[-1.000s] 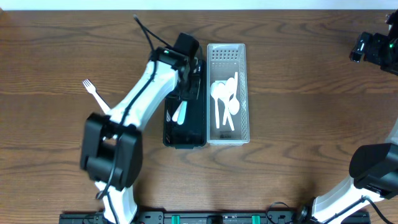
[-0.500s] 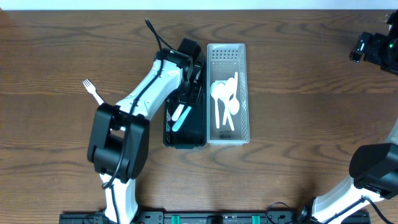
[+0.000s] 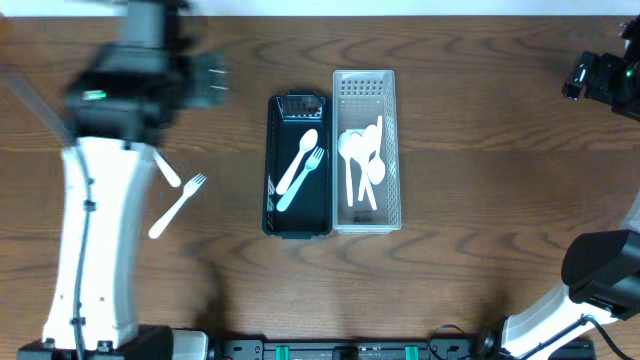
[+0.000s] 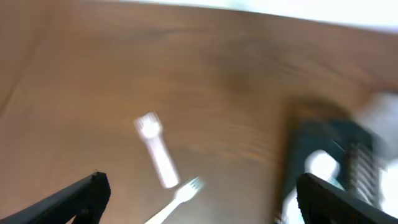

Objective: Pack container
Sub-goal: 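Grasp the upright white fork and place it in the black basket, then move the left gripper to the upper white fork and grasp it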

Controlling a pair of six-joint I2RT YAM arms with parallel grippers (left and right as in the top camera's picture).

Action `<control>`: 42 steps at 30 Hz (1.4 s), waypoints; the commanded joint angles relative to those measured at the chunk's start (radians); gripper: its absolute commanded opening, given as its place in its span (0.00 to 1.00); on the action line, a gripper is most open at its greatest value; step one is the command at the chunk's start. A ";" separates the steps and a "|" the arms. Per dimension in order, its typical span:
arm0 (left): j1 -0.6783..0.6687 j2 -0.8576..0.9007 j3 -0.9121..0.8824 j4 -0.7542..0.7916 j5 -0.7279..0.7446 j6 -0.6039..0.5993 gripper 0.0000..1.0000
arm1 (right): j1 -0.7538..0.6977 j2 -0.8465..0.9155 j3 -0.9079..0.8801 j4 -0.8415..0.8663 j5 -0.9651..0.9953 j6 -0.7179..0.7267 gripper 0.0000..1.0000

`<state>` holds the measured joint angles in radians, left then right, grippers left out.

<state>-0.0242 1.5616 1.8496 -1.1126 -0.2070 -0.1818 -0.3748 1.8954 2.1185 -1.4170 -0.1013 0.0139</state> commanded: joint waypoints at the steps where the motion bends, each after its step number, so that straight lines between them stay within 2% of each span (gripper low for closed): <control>1: 0.173 0.072 -0.039 -0.012 0.085 -0.194 0.98 | -0.003 0.003 0.000 -0.001 -0.005 -0.012 0.99; 5: 0.329 0.178 -0.051 -0.005 0.228 -0.194 0.98 | -0.004 0.003 0.000 -0.001 -0.005 -0.012 0.99; 10: 0.418 0.371 -0.051 0.002 0.275 -0.193 0.98 | -0.003 0.003 0.000 -0.002 -0.005 -0.012 0.99; 20: 0.407 0.637 -0.051 0.037 0.280 -0.194 0.98 | -0.004 0.003 0.000 -0.005 -0.004 -0.012 0.99; 25: 0.406 0.715 -0.051 0.057 0.350 -0.144 0.98 | -0.004 0.003 0.000 -0.004 -0.004 -0.012 0.99; 33: 0.406 0.787 -0.051 0.076 0.349 -0.144 0.99 | -0.003 0.003 0.000 0.007 -0.004 -0.011 0.99; 34: 0.406 0.789 -0.051 0.079 0.349 -0.145 0.97 | -0.003 0.003 0.000 0.007 -0.005 -0.011 0.99; 36: 0.406 0.790 -0.051 0.082 0.349 -0.145 0.85 | -0.003 0.003 0.000 0.006 -0.004 -0.011 0.99; 40: 0.406 0.790 -0.051 0.076 0.349 -0.145 0.43 | -0.003 0.003 0.000 0.004 -0.004 -0.011 0.99; 41: 0.406 0.790 -0.051 0.074 0.349 -0.145 0.34 | -0.003 0.003 0.000 0.003 -0.004 -0.011 0.99; 42: 0.405 0.790 -0.051 0.073 0.350 -0.145 0.29 | -0.004 0.003 0.000 0.003 -0.004 -0.011 0.99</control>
<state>0.3843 2.3108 1.8065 -1.0397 0.1261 -0.3370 -0.3748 1.8954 2.1185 -1.4136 -0.1013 0.0139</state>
